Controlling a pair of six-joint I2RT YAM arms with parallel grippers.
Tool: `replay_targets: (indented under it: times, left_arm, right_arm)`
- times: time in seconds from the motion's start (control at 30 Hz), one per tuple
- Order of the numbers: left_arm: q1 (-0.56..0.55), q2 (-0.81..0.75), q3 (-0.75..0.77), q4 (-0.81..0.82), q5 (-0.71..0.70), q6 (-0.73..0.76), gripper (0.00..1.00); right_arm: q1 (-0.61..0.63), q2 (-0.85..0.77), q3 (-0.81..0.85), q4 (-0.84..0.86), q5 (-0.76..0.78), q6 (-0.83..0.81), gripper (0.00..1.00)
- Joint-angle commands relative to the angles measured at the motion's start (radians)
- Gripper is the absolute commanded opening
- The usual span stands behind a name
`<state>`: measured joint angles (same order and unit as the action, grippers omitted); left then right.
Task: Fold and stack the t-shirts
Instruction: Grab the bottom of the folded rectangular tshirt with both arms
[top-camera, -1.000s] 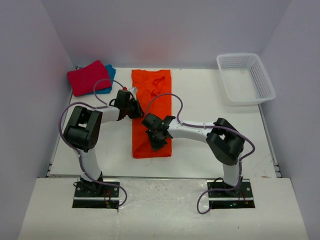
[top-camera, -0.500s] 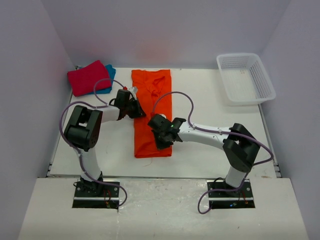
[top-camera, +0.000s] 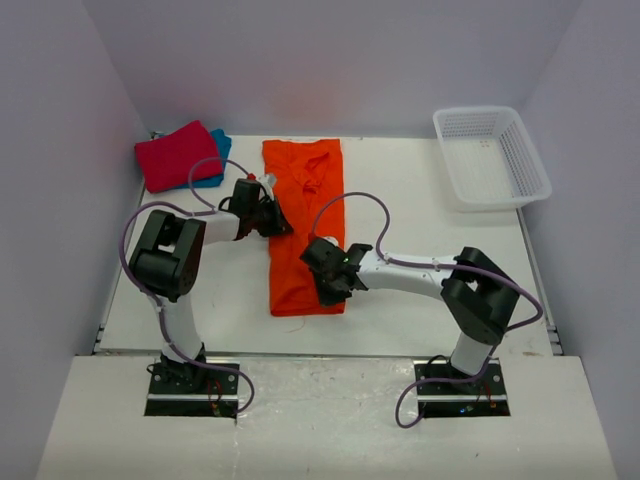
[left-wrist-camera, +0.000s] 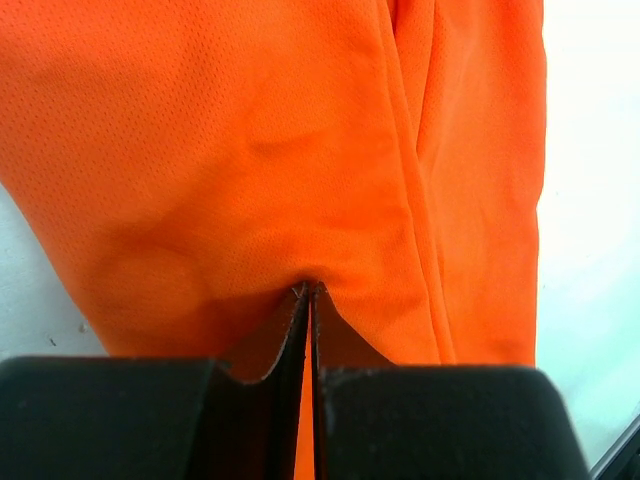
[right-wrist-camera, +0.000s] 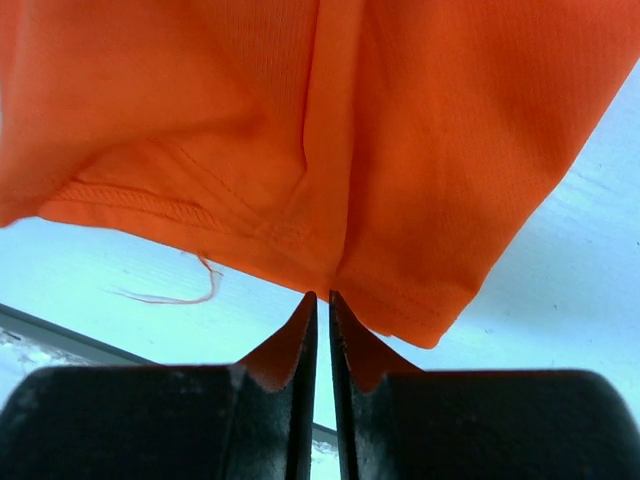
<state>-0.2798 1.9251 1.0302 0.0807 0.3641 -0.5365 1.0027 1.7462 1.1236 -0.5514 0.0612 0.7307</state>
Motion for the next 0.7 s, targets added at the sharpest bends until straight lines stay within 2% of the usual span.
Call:
replay_targets:
  times: [0.0,0.2,0.3,0.4,0.43,0.47,0.57,0.67]
  left_arm:
    - [0.021,0.054,-0.016,-0.065,-0.077,0.056,0.05]
    - [0.016,-0.099,-0.051,-0.079,-0.135,0.058,0.08]
    - [0.004,-0.217,-0.05,-0.139,-0.132,0.058,0.15]
    - [-0.012,-0.32,-0.044,-0.171,-0.129,0.046,0.3]
    - [-0.019,-0.339,-0.038,-0.186,-0.122,0.043,0.41]
    - [-0.034,-0.353,-0.026,-0.196,-0.113,0.043,0.44]
    - [-0.074,-0.4,-0.012,-0.233,-0.119,0.035,0.48]
    - [-0.108,-0.416,-0.022,-0.233,-0.091,0.015,0.49]
  right_arm:
    - [0.017,0.013,-0.015,-0.021,0.0,0.013,0.1]
    - [0.017,-0.066,-0.059,-0.016,0.035,0.018,0.27]
    - [0.017,-0.119,-0.061,-0.051,0.078,0.021,0.29]
    - [0.016,-0.172,-0.041,-0.087,0.132,0.026,0.27]
    - [0.017,-0.183,-0.032,-0.094,0.147,0.024,0.27]
    - [0.014,-0.2,-0.022,-0.113,0.17,0.016,0.28]
    - [0.01,-0.209,0.031,-0.168,0.224,-0.008,0.4]
    - [-0.038,-0.212,0.068,-0.203,0.247,-0.017,0.42]
